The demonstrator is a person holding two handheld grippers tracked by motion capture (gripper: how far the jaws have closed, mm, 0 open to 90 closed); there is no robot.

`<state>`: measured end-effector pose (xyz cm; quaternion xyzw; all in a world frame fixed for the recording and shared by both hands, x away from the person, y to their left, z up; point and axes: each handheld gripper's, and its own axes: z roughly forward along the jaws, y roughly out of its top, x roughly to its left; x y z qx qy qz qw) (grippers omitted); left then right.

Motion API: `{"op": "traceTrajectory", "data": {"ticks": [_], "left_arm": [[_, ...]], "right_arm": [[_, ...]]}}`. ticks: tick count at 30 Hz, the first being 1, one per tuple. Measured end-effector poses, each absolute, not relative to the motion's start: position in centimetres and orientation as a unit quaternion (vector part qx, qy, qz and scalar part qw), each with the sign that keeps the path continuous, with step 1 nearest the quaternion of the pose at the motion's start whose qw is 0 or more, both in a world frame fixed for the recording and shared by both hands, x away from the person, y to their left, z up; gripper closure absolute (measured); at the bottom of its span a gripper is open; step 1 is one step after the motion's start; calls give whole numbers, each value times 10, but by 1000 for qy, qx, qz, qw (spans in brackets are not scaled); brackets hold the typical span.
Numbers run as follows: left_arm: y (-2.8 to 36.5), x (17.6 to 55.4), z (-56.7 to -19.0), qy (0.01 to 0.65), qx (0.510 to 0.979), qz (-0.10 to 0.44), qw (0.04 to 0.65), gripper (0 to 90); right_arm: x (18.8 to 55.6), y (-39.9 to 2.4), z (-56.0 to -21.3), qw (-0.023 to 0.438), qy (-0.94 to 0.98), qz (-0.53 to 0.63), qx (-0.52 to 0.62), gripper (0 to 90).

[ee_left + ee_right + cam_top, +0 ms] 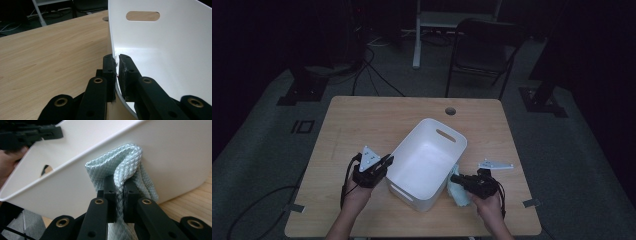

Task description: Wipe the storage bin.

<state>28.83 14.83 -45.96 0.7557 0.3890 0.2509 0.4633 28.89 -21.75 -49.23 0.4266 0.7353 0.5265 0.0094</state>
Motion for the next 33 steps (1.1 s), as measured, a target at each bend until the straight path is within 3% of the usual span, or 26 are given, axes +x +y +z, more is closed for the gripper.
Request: {"op": "traceTrajectory", "data": {"ticks": [18, 24, 33], "left_arm": [[147, 288, -460, 392, 753, 251, 464, 834], [145, 287, -459, 395, 753, 256, 460, 834], [142, 286, -460, 396, 752, 270, 453, 834]], "right_arm": [[306, -214, -537, 10, 753, 458, 473, 843], [303, -214, -531, 6, 752, 461, 471, 844], [271, -205, -490, 5, 746, 522, 414, 843]]}}
